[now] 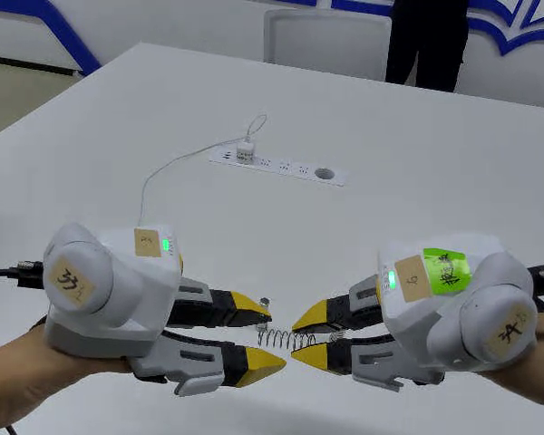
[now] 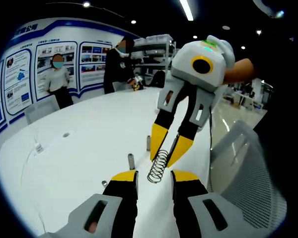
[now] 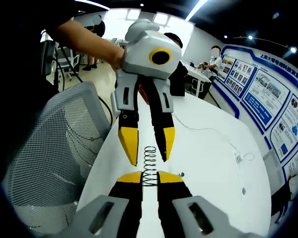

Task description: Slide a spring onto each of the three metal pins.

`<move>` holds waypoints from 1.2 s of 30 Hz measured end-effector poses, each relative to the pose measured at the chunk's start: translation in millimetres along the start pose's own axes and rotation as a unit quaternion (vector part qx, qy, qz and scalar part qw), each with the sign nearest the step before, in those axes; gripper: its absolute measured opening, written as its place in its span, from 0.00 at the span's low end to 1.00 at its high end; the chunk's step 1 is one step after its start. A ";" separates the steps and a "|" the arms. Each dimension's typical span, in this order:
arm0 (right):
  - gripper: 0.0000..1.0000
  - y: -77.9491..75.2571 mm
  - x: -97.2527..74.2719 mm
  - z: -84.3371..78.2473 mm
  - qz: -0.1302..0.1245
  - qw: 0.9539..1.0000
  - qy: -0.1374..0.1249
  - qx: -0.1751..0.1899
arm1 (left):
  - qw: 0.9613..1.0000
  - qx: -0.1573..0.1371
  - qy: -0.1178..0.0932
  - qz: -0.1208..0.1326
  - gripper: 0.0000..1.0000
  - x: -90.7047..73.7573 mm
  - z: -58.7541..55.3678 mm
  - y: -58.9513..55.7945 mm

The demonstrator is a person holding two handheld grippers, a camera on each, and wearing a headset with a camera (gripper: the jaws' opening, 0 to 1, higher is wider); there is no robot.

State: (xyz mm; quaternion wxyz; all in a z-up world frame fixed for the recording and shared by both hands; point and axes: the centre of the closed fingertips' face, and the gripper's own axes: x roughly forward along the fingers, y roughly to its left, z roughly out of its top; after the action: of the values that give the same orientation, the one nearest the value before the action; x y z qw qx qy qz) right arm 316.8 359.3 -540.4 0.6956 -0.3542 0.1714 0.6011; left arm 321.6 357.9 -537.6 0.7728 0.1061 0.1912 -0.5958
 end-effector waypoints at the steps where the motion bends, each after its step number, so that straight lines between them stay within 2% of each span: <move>1: 0.11 -0.1 -0.4 0.4 -0.001 1.000 -0.001 -0.001 | 1.000 0.000 0.000 -0.002 0.24 0.1 0.3 -0.8; 8: 0.11 1.5 -1.3 1.3 0.001 1.000 0.000 -0.007 | 1.000 0.005 -0.006 -0.010 0.15 -0.4 4.4 -4.3; 13: 0.11 1.9 -1.7 3.2 0.003 1.000 -0.001 -0.010 | 1.000 0.018 -0.006 -0.012 0.14 -0.3 4.4 -6.0; 19: 0.11 1.4 -2.4 4.2 0.005 1.000 0.000 -0.021 | 0.999 0.046 -0.009 -0.017 0.11 -1.6 4.9 -7.8; 25: 0.11 0.8 -2.8 4.2 0.006 1.000 0.002 -0.029 | 0.997 0.068 -0.003 -0.018 0.10 -0.5 6.2 -7.2; 31: 0.12 -4.0 -5.9 2.9 -0.002 1.000 -0.005 -0.006 | 0.998 0.066 -0.010 -0.022 0.10 0.3 10.5 -7.4; 36: 0.17 -8.7 -8.8 -5.8 -0.006 1.000 0.003 0.003 | 0.997 0.072 -0.010 -0.026 0.10 -0.7 12.6 -8.9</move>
State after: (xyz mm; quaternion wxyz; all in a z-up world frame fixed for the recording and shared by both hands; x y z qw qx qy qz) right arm 324.3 348.7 -536.1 0.7001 -0.3546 0.1731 0.5951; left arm 315.1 351.1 -525.4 0.7490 0.1507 0.1426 -0.6293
